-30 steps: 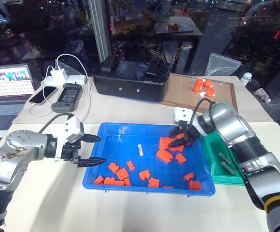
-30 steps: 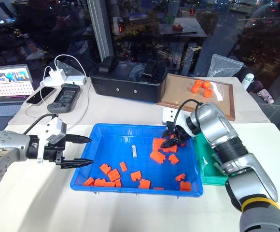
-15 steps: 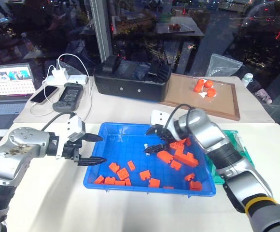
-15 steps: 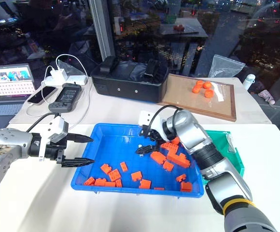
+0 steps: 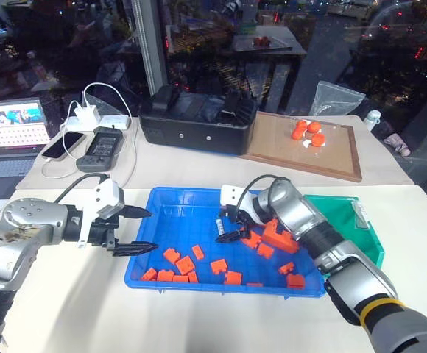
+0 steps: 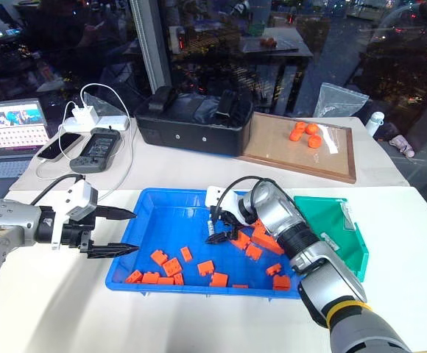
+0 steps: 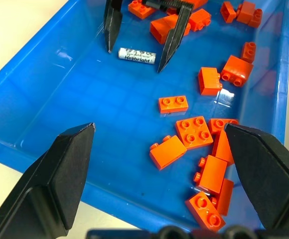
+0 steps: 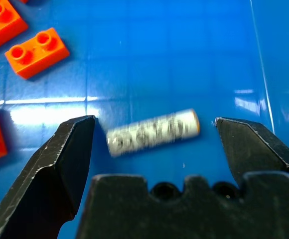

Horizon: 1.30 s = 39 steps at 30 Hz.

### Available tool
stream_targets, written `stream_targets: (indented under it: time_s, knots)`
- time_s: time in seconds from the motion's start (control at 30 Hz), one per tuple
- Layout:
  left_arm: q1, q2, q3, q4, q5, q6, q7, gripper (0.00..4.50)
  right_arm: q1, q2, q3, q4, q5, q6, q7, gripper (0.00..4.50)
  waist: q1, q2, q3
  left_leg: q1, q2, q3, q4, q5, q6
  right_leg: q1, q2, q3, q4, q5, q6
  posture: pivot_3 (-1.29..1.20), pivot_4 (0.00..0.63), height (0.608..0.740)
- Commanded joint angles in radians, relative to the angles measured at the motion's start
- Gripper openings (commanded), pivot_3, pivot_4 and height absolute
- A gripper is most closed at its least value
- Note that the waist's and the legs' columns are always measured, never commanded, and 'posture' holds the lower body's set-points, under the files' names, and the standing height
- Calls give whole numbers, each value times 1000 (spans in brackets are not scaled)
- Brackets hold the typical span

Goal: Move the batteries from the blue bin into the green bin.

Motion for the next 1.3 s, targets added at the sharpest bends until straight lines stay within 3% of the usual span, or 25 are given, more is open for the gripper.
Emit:
stream_targets:
  time_s: [0.03,0.23,0.37,0.6,0.77,0.97,1.07,1.27,1.3]
  knots:
    - [-4,12,28,-26,-17,-1,3,4500,-17,19,2,67,-32,-77,-26,4214,0,0,0,0,0,0,0,0,0,0,0,0,0,0,0,0,150,735]
    - [-6,12,26,-20,-15,-3,0,4500,-14,0,-9,46,-29,-75,7,2485,4,0,0,3,0,0,0,0,0,0,-1,0,0,0,0,0,150,735]
    - [-36,-5,-4,-3,-8,-14,-6,4500,-31,-27,-39,-41,-2,-43,40,2481,4,0,0,2,0,0,0,0,0,0,-1,0,0,0,0,0,150,735]
    - [-156,-86,-48,66,-25,-15,-21,4500,-26,-232,-171,-416,149,239,179,2481,12,0,0,-3,-1,0,1,0,0,-1,-1,-1,0,0,0,0,150,735]
    - [-280,-172,-123,146,-15,-37,-66,4500,-31,-518,-240,-480,132,286,253,2481,19,1,1,-3,-1,0,1,0,0,-1,-1,-1,-1,0,0,0,150,735]
    - [-377,-274,-151,206,-39,-39,-81,4500,167,-804,-312,-536,129,270,270,2481,28,0,0,-4,-1,0,1,-1,1,0,-1,0,-6,0,1,0,150,735]
    - [-409,-309,-148,225,-42,-42,-79,4500,249,-849,-341,-561,132,263,251,2481,14,1,0,-4,-1,0,1,-1,1,0,-1,1,-5,0,1,0,150,735]
    - [-433,-355,-167,225,-10,-66,-53,4500,326,-801,-311,-529,104,257,176,2481,0,2,0,0,-2,-2,1,-1,1,2,1,4,-3,0,2,0,150,735]
    - [-429,-358,-171,215,-2,-74,-49,4500,328,-792,-302,-506,89,243,159,2981,1,2,0,0,-2,-2,2,-1,1,2,1,4,-3,-1,3,0,150,735]
